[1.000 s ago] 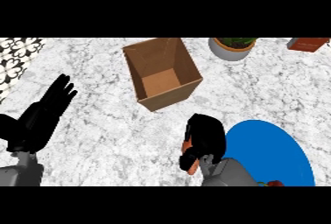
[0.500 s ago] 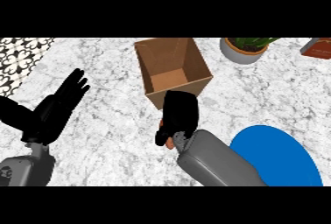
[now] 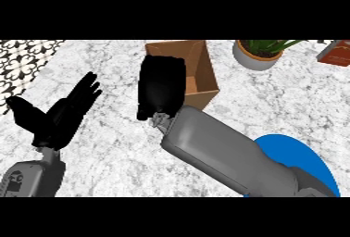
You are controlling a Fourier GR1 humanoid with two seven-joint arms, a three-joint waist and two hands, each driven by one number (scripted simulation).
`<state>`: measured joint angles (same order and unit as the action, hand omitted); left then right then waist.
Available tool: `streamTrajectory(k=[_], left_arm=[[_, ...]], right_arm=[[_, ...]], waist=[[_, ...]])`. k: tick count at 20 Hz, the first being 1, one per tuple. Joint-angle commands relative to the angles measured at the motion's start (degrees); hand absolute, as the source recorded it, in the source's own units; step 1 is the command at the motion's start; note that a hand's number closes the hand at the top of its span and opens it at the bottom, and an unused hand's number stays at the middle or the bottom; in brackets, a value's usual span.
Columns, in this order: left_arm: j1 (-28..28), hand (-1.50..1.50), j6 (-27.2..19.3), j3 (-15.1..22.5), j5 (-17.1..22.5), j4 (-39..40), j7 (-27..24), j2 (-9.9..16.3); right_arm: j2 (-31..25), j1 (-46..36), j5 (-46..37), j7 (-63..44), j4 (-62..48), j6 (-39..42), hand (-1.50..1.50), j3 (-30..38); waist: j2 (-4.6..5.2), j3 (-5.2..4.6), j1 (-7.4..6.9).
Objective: Pick the sweet potato from the plate and place it in the cardboard box
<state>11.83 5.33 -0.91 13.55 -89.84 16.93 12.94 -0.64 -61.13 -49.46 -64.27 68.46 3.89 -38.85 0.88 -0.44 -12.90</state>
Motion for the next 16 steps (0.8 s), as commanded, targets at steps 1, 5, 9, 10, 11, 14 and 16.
streamTrajectory(k=[1, 5, 9, 10, 11, 14, 16], left_arm=[[0.7, 0.00, -0.3, -0.4, -0.2, 0.8, 0.0, 0.1], [1.0, 0.00, -0.6, -1.3, -0.2, 1.4, -0.2, 0.6], [0.2, 0.00, -1.3, -0.9, -0.4, 2.1, -0.1, -0.5], [0.7, 0.00, -0.9, -1.5, -0.7, 2.4, -0.7, 0.5], [-0.2, 0.00, -1.8, -1.5, -1.0, 1.6, -1.1, -0.1], [0.0, 0.00, -1.7, -2.2, -0.7, 2.0, -0.5, 0.5], [-1.4, 0.00, -1.8, -1.6, -1.0, 1.4, -1.2, -0.2]], right_arm=[[0.6, -9.5, -2.1, -11.6, -3.6, -2.8, 1.50, 1.1], [0.6, -15.1, -2.6, -15.2, -7.5, -4.1, 1.50, 3.3], [0.6, -20.2, -3.1, -18.4, -11.5, -3.6, 1.50, 3.8], [0.6, -21.6, -2.8, -19.1, -11.9, -3.6, 1.50, 4.1], [0.6, -22.0, -2.9, -18.7, -14.7, -3.9, 1.50, 5.1], [0.6, -24.8, -0.9, -19.3, -17.5, -2.6, 1.50, 5.3], [0.6, -25.1, -0.2, -18.8, -19.8, -3.1, 1.50, 4.5]], waist=[[-0.35, -0.11, 0.72], [-0.39, -0.10, 1.66], [-0.51, -0.09, 2.99], [-0.54, -0.09, 3.23], [-0.29, -0.09, 2.78], [-0.35, -0.04, 3.55], [-0.28, 0.02, 4.23]])
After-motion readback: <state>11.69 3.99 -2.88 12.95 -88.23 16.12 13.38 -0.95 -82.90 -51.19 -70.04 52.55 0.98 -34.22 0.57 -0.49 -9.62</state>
